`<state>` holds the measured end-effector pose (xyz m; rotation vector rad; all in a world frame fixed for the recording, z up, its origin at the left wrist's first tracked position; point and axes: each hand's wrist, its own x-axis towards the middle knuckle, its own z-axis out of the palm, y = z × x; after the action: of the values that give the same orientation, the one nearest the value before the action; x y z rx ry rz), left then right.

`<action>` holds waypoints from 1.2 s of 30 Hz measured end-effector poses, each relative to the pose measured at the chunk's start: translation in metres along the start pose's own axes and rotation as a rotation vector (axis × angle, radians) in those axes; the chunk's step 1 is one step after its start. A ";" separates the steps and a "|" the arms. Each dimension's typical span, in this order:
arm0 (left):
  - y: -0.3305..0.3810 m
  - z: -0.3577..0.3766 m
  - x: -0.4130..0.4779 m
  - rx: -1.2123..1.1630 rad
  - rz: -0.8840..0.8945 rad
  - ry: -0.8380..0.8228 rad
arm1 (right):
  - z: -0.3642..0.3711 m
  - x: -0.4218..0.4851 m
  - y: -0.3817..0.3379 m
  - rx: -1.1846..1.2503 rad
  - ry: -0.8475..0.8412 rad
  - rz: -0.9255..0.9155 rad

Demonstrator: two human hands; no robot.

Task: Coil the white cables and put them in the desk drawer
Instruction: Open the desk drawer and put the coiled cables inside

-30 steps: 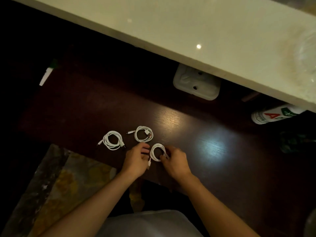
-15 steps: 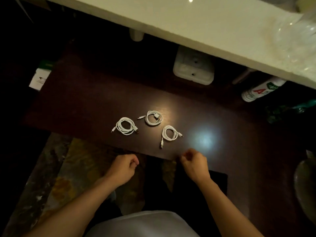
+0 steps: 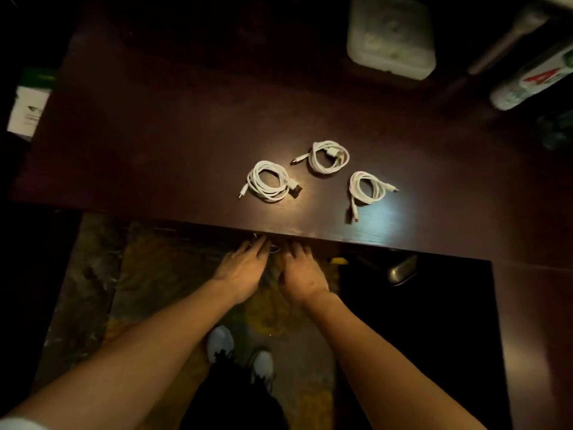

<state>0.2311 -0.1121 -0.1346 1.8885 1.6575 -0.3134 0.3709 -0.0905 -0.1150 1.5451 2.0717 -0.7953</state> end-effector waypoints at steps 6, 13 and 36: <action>-0.013 0.033 0.046 -0.318 0.024 0.335 | 0.037 0.036 0.001 -0.044 0.277 0.034; -0.007 0.052 0.025 -0.402 0.146 0.520 | 0.056 0.028 0.011 0.151 0.397 -0.019; 0.040 0.146 -0.125 -0.202 -0.218 0.082 | 0.189 -0.104 0.009 0.232 0.209 -0.042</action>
<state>0.2756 -0.2999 -0.1708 1.5954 1.8793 -0.1500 0.4101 -0.2887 -0.1895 1.7799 2.2305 -0.9547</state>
